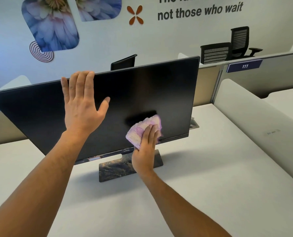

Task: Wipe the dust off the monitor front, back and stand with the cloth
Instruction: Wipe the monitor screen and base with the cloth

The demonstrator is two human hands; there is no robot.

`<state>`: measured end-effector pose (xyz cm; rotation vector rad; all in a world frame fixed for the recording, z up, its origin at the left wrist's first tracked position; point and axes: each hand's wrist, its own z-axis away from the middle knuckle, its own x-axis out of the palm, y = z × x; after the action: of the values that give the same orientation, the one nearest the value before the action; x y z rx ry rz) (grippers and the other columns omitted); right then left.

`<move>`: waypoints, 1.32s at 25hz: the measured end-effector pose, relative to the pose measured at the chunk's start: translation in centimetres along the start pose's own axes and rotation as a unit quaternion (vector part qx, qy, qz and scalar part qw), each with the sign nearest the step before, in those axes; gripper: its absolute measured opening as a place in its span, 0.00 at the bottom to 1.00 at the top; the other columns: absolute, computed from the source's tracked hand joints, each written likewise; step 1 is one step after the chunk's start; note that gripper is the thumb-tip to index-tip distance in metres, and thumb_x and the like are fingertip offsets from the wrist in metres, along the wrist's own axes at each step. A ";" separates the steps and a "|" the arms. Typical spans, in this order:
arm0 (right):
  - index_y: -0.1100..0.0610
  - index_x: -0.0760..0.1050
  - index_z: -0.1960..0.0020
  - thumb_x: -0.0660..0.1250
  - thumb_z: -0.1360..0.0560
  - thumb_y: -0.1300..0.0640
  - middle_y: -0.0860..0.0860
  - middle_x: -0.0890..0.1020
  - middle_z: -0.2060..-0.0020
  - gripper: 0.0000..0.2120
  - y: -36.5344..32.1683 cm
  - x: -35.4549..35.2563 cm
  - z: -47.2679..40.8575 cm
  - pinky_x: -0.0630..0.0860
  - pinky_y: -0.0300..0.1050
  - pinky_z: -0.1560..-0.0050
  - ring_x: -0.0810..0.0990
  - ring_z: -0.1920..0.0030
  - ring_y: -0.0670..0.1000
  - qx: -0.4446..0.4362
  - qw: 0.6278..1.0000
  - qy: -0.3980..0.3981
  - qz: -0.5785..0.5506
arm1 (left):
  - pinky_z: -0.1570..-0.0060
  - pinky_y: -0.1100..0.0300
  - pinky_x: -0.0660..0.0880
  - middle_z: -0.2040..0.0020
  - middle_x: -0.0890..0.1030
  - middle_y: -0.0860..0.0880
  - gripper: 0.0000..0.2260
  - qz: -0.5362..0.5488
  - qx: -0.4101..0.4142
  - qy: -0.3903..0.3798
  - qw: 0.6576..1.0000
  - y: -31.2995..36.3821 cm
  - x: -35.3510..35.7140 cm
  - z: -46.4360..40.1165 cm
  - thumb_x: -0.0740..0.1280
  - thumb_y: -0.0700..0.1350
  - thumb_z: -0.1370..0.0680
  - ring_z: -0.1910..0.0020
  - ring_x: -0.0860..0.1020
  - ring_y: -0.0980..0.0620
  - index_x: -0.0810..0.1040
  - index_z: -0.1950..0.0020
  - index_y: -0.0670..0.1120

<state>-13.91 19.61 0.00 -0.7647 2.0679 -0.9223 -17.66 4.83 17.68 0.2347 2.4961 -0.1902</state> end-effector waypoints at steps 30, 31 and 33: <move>0.38 0.50 0.25 0.60 0.21 0.46 0.49 0.59 0.24 0.29 7.3 -10.0 -2.9 0.61 0.24 0.37 0.63 0.27 0.50 0.154 0.964 0.085 -0.199 | 0.24 0.44 0.43 0.20 0.51 0.45 0.31 0.010 -0.001 0.014 1.000 0.0 0.5 2.2 0.56 0.58 0.18 0.21 0.47 0.45 0.51 0.20 0.46; 0.36 0.49 0.26 0.60 0.20 0.51 0.49 0.59 0.24 0.29 7.7 -10.3 -3.0 0.60 0.22 0.38 0.63 0.27 0.51 0.160 0.963 0.098 -0.195 | 0.24 0.43 0.45 0.20 0.52 0.44 0.31 0.019 -0.005 0.015 1.000 0.4 0.8 3.8 0.57 0.57 0.18 0.21 0.48 0.44 0.53 0.20 0.45; 0.39 0.50 0.25 0.62 0.20 0.60 0.50 0.61 0.24 0.32 9.0 -10.8 -3.2 0.64 0.33 0.32 0.64 0.26 0.53 0.175 0.965 0.094 -0.174 | 0.24 0.42 0.48 0.21 0.56 0.43 0.29 0.057 -0.019 -0.006 0.998 1.6 1.7 8.0 0.58 0.56 0.19 0.21 0.51 0.43 0.58 0.22 0.43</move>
<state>-12.43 33.84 -1.57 -0.8871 1.8790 -1.5617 -14.14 5.05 10.17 0.3587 2.4642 -0.0973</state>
